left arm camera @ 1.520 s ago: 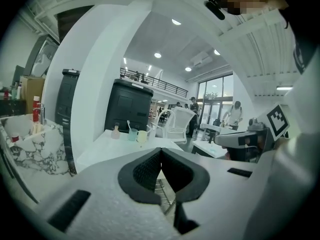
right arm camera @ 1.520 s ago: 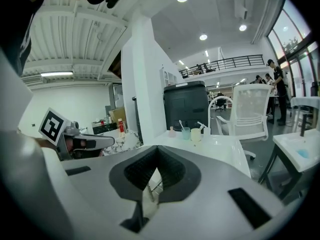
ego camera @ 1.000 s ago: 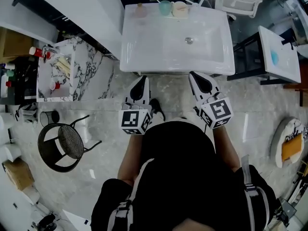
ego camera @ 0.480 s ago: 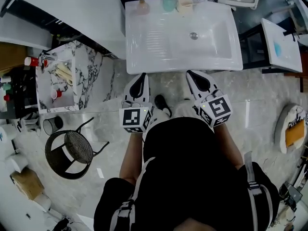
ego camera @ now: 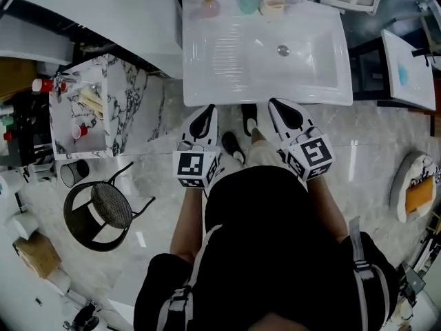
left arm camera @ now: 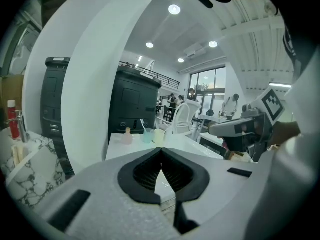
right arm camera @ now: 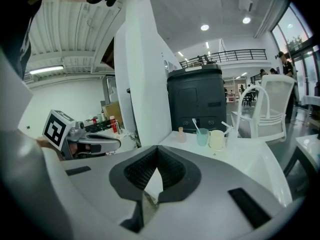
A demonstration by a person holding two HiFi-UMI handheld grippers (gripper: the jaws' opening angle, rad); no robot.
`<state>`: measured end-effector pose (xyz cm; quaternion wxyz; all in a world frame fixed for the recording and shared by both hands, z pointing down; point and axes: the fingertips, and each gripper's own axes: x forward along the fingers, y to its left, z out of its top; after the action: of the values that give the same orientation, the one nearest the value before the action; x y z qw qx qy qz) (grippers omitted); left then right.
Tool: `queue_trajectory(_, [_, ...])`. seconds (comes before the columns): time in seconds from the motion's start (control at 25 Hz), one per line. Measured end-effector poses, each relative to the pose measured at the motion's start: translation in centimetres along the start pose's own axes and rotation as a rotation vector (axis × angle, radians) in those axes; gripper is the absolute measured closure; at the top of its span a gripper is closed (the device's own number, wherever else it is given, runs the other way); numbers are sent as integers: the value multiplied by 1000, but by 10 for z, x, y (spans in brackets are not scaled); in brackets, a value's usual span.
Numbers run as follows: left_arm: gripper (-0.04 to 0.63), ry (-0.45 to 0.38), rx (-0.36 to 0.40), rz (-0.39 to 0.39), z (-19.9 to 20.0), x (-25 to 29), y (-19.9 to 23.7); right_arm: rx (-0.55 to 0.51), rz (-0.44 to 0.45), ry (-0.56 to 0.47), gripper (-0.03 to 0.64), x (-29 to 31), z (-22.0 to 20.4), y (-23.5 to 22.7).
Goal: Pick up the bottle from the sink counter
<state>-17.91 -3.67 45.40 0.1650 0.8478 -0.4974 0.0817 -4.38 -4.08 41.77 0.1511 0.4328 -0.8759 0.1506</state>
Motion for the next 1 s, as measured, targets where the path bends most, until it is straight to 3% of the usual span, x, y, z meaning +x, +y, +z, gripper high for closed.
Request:
queue_trajectory(0.24, [576,-6,-1,27,16,21,13,-12,60,-17,614,36,19,-14])
queue_trajectory(0.48, [577,-16,-31,-7,40,57,15,-23,122,-31,613,72,44,-40])
queue_trajectory(0.8, [577,-41,-78,32,54,104,26,-30,191,-11,614,111,55,-74])
queue_trajectory(1.0, [577,-33,-60,85,51,136,37,-23,211,20,614,128,50,-99])
